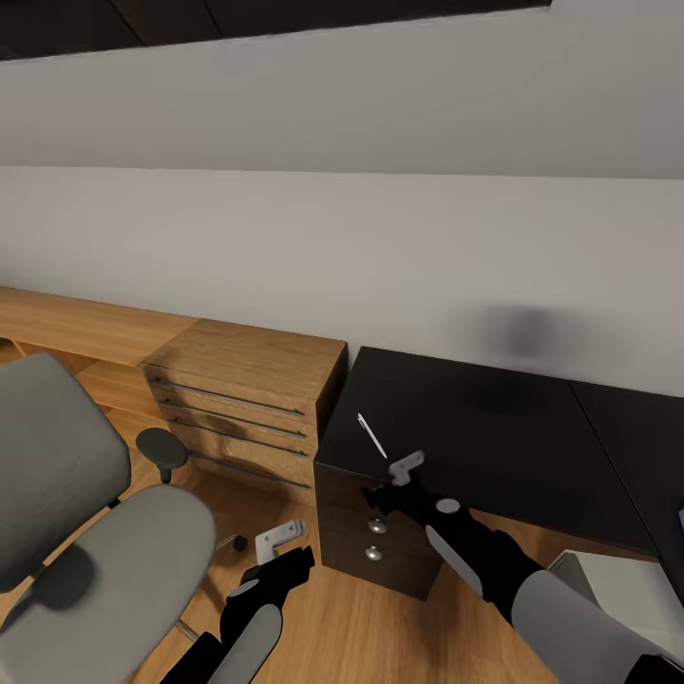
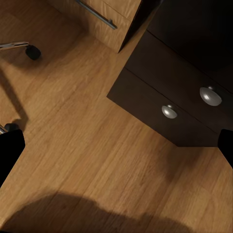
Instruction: In the bedroom, organize the workspace by keeping the computer under the desk, ensuring the monitor is on the desk, placing the keyboard on the desk next to the monitor, placing the mouse on the desk next to the keyboard, moving the folder from the swivel chair onto the desk next to the mouse, stacking the notebook on top of the folder with the pen on top of the notebook, and positioning the swivel chair next to the desk.
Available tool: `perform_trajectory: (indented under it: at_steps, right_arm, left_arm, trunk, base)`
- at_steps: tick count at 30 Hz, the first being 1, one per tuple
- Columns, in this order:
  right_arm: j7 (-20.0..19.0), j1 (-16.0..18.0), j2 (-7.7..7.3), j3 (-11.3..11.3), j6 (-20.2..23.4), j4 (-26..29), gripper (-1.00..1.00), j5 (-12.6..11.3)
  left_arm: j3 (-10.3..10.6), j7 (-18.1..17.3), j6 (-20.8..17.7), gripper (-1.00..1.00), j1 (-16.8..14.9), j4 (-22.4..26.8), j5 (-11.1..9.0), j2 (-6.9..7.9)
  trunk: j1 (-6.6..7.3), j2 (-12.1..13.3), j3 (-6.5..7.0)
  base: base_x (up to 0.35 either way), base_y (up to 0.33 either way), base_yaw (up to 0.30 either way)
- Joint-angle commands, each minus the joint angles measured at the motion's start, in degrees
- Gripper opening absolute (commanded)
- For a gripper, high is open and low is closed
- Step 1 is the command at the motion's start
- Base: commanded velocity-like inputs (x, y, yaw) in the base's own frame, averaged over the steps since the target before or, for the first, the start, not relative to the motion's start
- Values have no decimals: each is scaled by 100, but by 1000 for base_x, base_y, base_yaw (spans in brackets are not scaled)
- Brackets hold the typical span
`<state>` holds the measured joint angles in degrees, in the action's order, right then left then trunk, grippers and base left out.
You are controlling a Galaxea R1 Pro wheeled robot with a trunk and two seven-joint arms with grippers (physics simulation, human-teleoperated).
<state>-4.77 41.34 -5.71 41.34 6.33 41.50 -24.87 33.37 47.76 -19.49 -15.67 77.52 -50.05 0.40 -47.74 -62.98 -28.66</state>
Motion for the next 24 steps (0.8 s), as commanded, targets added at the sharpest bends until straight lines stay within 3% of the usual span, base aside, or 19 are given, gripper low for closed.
perform_trajectory:
  at_steps: [1,7,13,24]
  right_arm:
    - [-9,6,-18,15,-17,9,100,-46]
    - [-42,6,-81,-155,-466,17,100,-64]
    - [-48,6,-96,-720,-523,41,100,-72]
    - [-21,6,-84,-784,-533,36,100,-35]
  left_arm:
    - [11,40,-20,100,-6,8,-23,4]
    - [18,32,-20,100,-6,8,-30,4]
    - [20,32,-20,100,-6,8,-30,4]
    - [20,31,-20,100,-6,17,-24,4]
  trunk:
    - [0,-4,-6]
    - [0,-4,-6]
    - [0,-4,-6]
    - [0,-4,-6]
  base:
    - [0,0,0]
    - [0,0,0]
    - [13,0,0]
    - [268,0,0]
